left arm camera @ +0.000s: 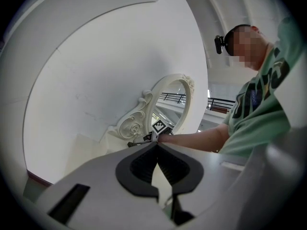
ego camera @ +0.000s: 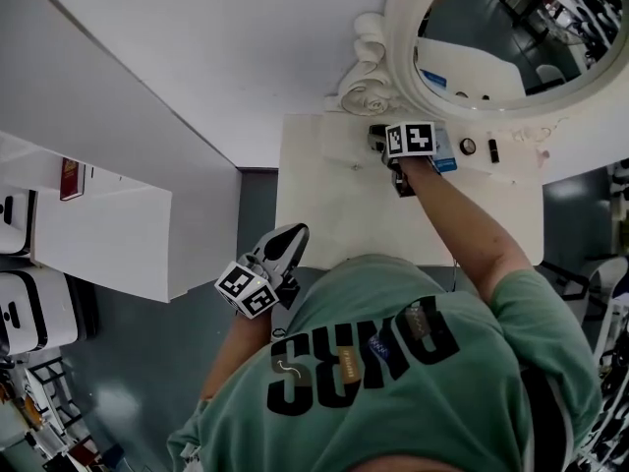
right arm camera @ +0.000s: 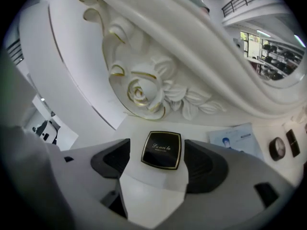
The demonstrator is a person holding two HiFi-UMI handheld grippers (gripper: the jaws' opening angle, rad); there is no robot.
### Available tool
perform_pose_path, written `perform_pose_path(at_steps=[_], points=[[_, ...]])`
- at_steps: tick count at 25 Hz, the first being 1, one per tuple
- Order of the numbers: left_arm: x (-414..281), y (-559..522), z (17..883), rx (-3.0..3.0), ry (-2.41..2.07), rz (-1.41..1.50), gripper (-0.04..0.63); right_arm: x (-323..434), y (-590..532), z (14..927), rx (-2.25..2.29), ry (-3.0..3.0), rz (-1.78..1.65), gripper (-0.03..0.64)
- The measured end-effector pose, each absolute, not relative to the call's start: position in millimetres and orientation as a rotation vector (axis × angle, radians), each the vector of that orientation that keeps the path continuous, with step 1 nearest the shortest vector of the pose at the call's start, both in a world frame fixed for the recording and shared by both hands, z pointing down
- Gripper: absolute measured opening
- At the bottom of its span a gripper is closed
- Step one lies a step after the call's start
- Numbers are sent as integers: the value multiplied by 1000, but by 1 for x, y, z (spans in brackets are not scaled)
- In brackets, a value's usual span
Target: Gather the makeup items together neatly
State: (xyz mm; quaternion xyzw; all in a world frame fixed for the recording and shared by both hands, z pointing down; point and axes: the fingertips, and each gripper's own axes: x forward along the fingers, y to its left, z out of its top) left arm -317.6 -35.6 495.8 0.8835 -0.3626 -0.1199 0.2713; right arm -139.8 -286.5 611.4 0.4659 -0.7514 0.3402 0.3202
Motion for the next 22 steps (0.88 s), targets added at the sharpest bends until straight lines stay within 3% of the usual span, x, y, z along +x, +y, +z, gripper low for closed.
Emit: perform_pose_path(at_steps=[5,9,16,22], points=[[-291,-50,488,2430,-894,-331,9,-133,-237,544,1076,-2254,694,334],[-248,-65,472,2511,-799,-331,9,-69,-197,510,1051,-2377,615,324],[-161,-78,446,2627,-726,-303,9,74,-161,456,1223,-2517,566,219],[-91,-78,424,2626,-812,-303,9,144,-139,439,1157,-2596,460,135]])
